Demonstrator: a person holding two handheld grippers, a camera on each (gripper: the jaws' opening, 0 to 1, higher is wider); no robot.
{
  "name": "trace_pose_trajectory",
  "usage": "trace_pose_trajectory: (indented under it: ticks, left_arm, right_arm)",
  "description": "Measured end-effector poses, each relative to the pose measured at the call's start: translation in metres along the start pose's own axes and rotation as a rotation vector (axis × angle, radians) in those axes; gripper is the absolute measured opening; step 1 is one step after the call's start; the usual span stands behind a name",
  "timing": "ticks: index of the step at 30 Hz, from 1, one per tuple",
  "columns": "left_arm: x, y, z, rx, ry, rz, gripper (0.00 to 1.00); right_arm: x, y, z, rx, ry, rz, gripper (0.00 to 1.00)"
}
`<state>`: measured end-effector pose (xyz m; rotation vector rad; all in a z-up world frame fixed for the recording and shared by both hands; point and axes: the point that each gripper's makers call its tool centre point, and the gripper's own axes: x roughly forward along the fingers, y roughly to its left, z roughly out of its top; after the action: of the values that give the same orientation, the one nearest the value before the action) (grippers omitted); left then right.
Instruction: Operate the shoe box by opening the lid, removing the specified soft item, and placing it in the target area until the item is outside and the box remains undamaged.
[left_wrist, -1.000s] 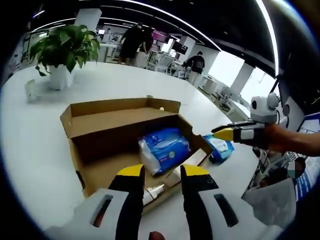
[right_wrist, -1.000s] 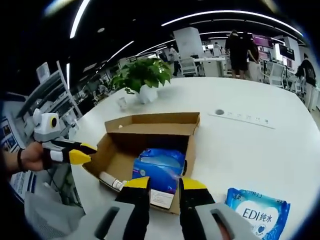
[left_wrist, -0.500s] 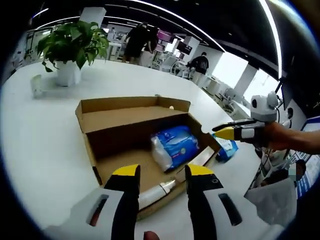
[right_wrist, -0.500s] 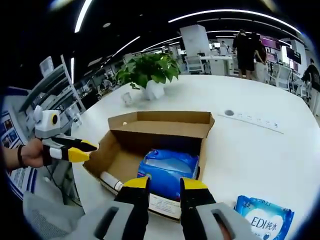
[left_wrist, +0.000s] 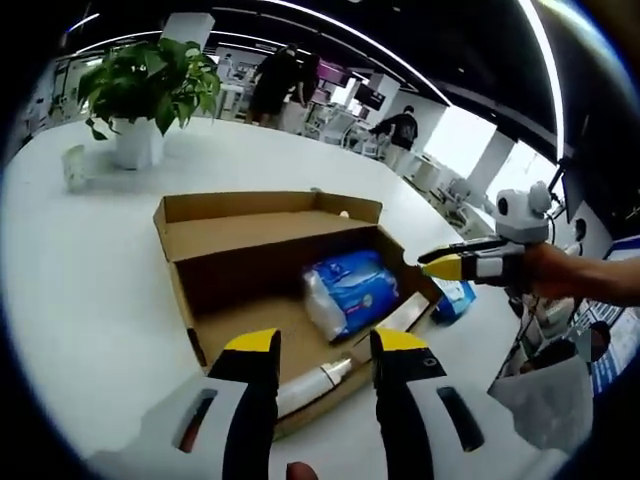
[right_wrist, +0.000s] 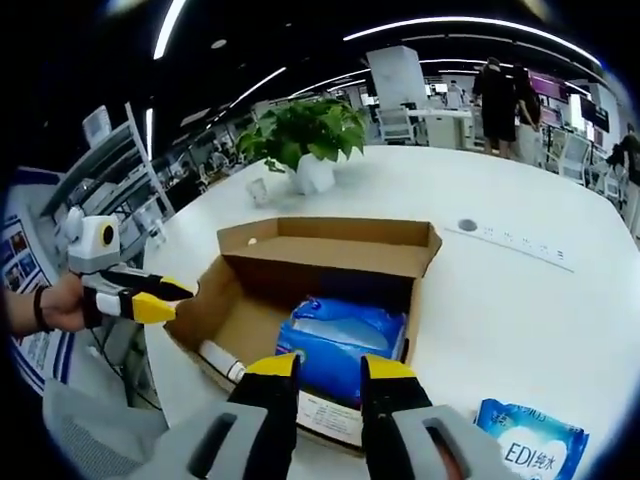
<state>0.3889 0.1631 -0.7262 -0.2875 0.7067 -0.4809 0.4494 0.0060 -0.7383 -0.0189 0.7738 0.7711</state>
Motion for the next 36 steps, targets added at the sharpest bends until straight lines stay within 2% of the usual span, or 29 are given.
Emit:
trace_pose_trajectory:
  ticks: [7,10,14,22,30,36]
  left_arm:
    - [-0.007,0.002,-0.004,0.001,-0.001,-0.001,0.36]
    - [-0.009,0.001,-0.006,0.001,-0.002,-0.003,0.37]
    - [-0.013,0.003,-0.010,0.037,0.013,0.008,0.38]
    - [-0.022,0.002,-0.012,0.035,0.004,0.005,0.39]
    - [-0.027,0.003,-0.020,0.031,0.010,0.012,0.39]
    - [-0.032,0.005,-0.020,0.030,0.010,0.015,0.39]
  right_arm:
    - [0.009,0.002,0.004,-0.077,0.040,0.014,0.23]
    - [0.016,0.004,0.003,-0.130,0.079,0.023,0.27]
    - [0.027,0.002,0.007,-0.186,0.109,0.038,0.30]
    - [0.044,0.010,0.006,-0.346,0.185,0.073,0.37]
    - [0.056,0.013,0.009,-0.422,0.235,0.096,0.46]
    - [0.067,0.013,0.001,-0.448,0.293,0.125,0.53]
